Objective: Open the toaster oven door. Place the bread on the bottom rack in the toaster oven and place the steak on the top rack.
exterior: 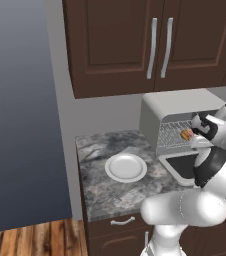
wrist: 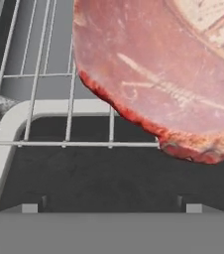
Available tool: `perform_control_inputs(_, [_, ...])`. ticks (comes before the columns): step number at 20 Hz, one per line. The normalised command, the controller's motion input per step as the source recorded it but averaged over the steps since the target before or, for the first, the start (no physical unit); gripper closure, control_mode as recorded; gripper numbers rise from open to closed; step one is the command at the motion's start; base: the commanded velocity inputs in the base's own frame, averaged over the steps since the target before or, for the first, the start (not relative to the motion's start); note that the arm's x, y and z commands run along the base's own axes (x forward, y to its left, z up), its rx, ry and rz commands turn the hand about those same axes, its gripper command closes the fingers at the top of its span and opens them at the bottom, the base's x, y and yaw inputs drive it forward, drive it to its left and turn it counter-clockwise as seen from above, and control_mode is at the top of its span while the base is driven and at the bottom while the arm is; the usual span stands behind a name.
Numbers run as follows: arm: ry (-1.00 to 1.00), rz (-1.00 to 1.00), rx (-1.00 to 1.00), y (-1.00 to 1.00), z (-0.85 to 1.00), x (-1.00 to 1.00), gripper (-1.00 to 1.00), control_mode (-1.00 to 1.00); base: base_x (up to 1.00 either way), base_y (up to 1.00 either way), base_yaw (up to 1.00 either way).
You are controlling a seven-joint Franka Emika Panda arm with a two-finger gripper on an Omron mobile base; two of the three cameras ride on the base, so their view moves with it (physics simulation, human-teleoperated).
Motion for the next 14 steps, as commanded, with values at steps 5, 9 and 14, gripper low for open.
perform_control_inputs(5, [-0.08, 0.02, 0.09, -0.04, 0.00, 0.29, -1.00, -1.00, 0.00, 0.00, 0.00])
perform_control_inputs(9, [-0.10, 0.00, 0.11, 0.00, 0.00, 0.18, -1.00, -1.00, 0.00, 0.00, 0.00])
perform_control_inputs(14, [-0.08, 0.00, 0.10, 0.00, 0.00, 0.19, -1.00, -1.00, 0.00, 0.00, 0.00])
